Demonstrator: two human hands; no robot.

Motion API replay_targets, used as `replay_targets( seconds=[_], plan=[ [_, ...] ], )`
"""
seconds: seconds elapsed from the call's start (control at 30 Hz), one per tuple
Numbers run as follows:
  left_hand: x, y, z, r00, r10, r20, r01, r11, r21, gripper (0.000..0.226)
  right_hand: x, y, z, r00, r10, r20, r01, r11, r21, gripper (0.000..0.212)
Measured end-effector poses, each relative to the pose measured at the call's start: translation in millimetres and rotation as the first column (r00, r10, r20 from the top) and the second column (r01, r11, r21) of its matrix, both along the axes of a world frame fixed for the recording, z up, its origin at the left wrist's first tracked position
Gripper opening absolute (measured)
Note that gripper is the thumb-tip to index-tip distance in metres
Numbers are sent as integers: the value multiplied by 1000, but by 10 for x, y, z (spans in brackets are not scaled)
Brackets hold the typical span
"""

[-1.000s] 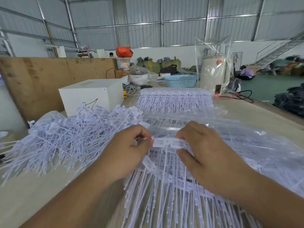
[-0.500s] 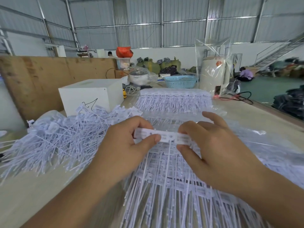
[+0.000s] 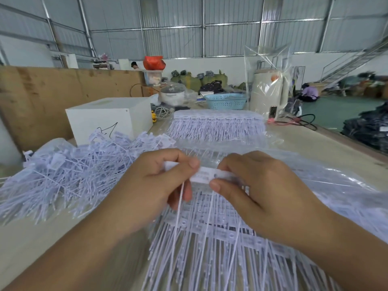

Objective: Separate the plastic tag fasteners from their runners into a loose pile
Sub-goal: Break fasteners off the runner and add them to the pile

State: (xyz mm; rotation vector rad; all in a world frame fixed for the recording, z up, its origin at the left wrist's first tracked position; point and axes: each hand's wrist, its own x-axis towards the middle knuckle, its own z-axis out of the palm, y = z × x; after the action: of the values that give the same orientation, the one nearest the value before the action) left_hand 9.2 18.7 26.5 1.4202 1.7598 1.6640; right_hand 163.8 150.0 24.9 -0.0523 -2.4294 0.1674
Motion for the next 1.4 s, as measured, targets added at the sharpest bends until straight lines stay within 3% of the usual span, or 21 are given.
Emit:
replay_targets(
  seconds=[0.1, 0.23, 0.3, 0.4, 0.47, 0.57, 0.63, 0.7, 0.8, 0.87, 0.93, 1.03, 1.13, 1.23, 1.33, 1.4],
  plan=[
    [-21, -39, 30, 998, -9, -54, 7, 999, -38, 32, -12, 25, -20, 994, 93, 66, -75, 969, -233, 25],
    [54, -14, -22, 992, -2, -125, -5, 999, -53, 35, 0, 80, 11, 942, 272, 197, -113, 809, -577, 25],
    [98, 10, -62, 988, 12, -157, -22, 998, -64, 35, -5, 67, 13, 911, 309, 274, -93, 800, -593, 33],
    [114, 55, -109, 991, 64, -114, -67, 997, -24, 34, -47, 33, -32, 954, 236, 186, -98, 830, -548, 42],
    [141, 96, -127, 995, 97, -6, -97, 995, 21, 33, -81, -1, -74, 985, 146, 91, -83, 864, -496, 43],
    [251, 192, -146, 945, 52, 324, -96, 988, 122, 28, -134, -104, -121, 999, 39, -37, -52, 900, -433, 35],
    [269, 233, -133, 850, 3, 527, -119, 975, 186, 32, -158, -131, -108, 987, -18, -160, -64, 867, -495, 36],
    [181, 225, -122, 798, 43, 601, -180, 969, 169, 37, -133, -74, -51, 967, -63, -246, -99, 798, -594, 43],
    [102, 173, -132, 861, 90, 501, -158, 983, 96, 30, -35, -10, -40, 986, 90, -137, -157, 764, -626, 38],
    [159, 180, -154, 918, 47, 393, -78, 995, 63, 31, -37, -52, -105, 981, 186, 53, -128, 831, -541, 22],
    [225, 196, -168, 947, 5, 321, -25, 998, 58, 38, -79, -75, -164, 971, 193, 138, -113, 887, -447, 28],
    [219, 163, -158, 977, 24, 211, -29, 999, 20, 46, -100, -65, -156, 978, 176, 112, -109, 889, -445, 32],
    [216, 131, -171, 992, -49, 113, 56, 997, -57, 38, -107, -38, -158, 979, 157, 131, -83, 892, -445, 36],
    [206, 148, -176, 990, -51, 132, 60, 996, -62, 21, -112, -29, -165, 961, 240, 139, -137, 847, -513, 40],
    [138, 121, -157, 987, -43, 154, 51, 998, -47, 21, -76, -8, -146, 948, 276, 158, -163, 848, -504, 46],
    [95, 108, -160, 996, -30, 89, 34, 998, -45, 22, -49, 54, -136, 955, 262, 143, -145, 826, -545, 37]
  ],
)
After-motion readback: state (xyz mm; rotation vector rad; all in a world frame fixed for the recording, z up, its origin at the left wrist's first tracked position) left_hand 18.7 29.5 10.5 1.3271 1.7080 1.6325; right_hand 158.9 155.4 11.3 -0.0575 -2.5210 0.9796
